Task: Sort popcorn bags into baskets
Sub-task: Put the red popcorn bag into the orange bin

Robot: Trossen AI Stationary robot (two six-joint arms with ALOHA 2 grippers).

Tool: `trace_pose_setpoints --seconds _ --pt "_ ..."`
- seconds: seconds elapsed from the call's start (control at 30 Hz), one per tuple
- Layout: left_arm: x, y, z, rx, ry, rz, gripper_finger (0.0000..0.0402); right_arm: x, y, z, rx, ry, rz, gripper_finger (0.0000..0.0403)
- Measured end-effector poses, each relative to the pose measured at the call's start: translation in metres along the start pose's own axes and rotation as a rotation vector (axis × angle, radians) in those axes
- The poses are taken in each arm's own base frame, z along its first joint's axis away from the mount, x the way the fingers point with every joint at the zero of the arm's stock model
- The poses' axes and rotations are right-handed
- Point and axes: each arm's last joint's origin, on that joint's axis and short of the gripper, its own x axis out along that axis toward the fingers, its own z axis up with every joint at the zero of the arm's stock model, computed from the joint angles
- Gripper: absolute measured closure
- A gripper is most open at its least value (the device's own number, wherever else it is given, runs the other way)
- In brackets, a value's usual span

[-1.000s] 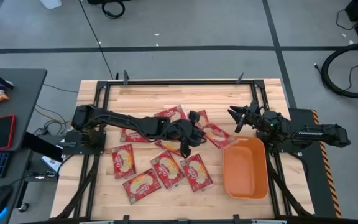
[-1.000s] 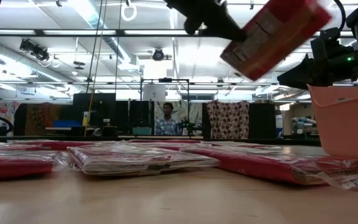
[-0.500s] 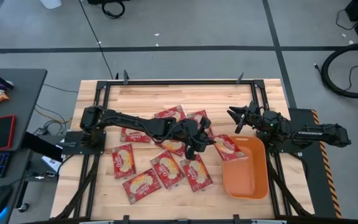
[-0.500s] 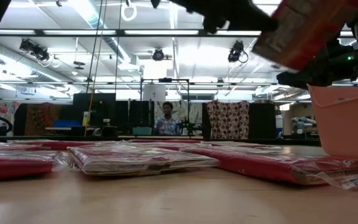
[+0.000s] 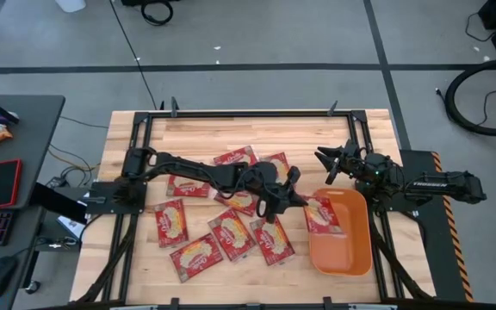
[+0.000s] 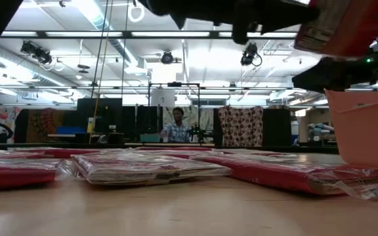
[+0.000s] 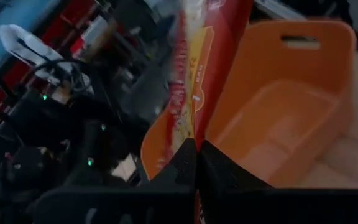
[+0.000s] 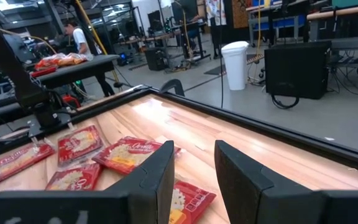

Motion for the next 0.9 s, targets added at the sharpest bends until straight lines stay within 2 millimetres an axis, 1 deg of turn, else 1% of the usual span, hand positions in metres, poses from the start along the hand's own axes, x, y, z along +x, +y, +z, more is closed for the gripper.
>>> trace_pose_setpoints --seconds 0.13,0.3,0.37,0.53,0.63,0.73,0.8,0.9 --pt "0.012 -0.005 -0.006 0.033 -0.073 0.054 0.0396 0.0 0.0 0.0 0.0 -0.001 0.0 0.0282" --pt "0.027 -0.017 -0.021 0.059 -0.122 0.102 0.0396 0.0 0.0 0.0 0.0 0.0 0.0 0.0282" --pt "0.035 -0.016 -0.023 0.062 -0.13 0.111 0.0396 0.0 0.0 0.0 0.0 0.0 0.0 0.0282" --pt "0.06 -0.014 -0.018 0.054 -0.103 0.081 0.0396 0.0 0.0 0.0 0.0 -0.001 0.0 0.0282" --pt "0.074 -0.015 -0.02 0.043 -0.043 0.052 0.0396 0.0 0.0 0.0 0.0 -0.001 0.0 0.0282" --pt "0.082 -0.016 -0.023 0.036 -0.009 0.029 0.0393 0.0 0.0 0.0 0.0 -0.001 0.0 0.0282" --pt "0.083 -0.016 -0.024 0.031 0.006 0.025 0.0386 0.0 0.0 0.0 0.001 -0.002 0.0 0.0282" --pt "0.083 -0.017 -0.026 0.028 0.02 0.011 0.0366 0.0 0.0 0.0 0.001 -0.002 0.0 0.0282"
